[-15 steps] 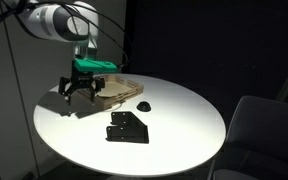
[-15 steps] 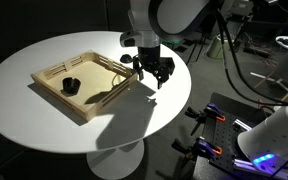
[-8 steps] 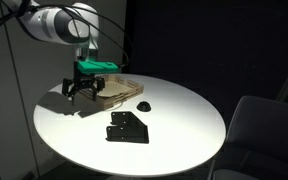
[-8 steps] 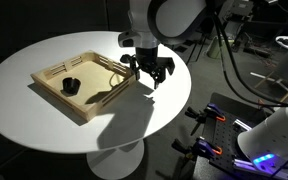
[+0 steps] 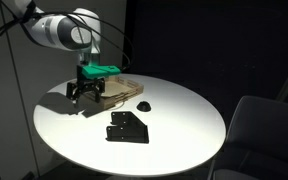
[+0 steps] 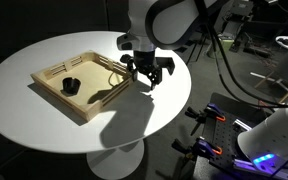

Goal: Move the tray to the left

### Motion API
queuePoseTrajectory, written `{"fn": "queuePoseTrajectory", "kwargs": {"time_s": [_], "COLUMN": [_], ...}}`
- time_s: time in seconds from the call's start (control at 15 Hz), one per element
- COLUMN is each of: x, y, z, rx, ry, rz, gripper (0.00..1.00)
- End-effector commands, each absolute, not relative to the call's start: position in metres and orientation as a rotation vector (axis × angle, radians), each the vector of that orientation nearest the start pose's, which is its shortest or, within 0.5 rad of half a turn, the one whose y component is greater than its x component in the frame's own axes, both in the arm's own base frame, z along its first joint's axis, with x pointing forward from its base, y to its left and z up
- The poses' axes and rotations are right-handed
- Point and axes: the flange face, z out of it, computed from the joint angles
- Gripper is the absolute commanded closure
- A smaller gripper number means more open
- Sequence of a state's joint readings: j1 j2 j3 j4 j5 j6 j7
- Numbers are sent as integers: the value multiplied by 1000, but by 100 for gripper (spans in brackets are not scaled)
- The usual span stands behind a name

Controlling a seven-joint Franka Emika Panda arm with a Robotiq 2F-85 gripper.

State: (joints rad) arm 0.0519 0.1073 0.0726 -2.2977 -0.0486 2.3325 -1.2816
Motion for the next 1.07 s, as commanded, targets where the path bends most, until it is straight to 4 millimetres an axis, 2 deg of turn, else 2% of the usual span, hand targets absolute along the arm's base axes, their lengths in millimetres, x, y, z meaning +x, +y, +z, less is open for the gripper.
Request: {"fn": "queuePoseTrajectory", "kwargs": {"time_s": [0.0, 0.73, 1.0], "x": [525, 563, 554], "y": [54, 36, 26], "z": [299, 316, 326], "rx": [-2326, -2338, -2357], "ry": [-2114, -2170, -2155], "rz": [79, 18, 23], "gripper": [0, 0, 0]}}
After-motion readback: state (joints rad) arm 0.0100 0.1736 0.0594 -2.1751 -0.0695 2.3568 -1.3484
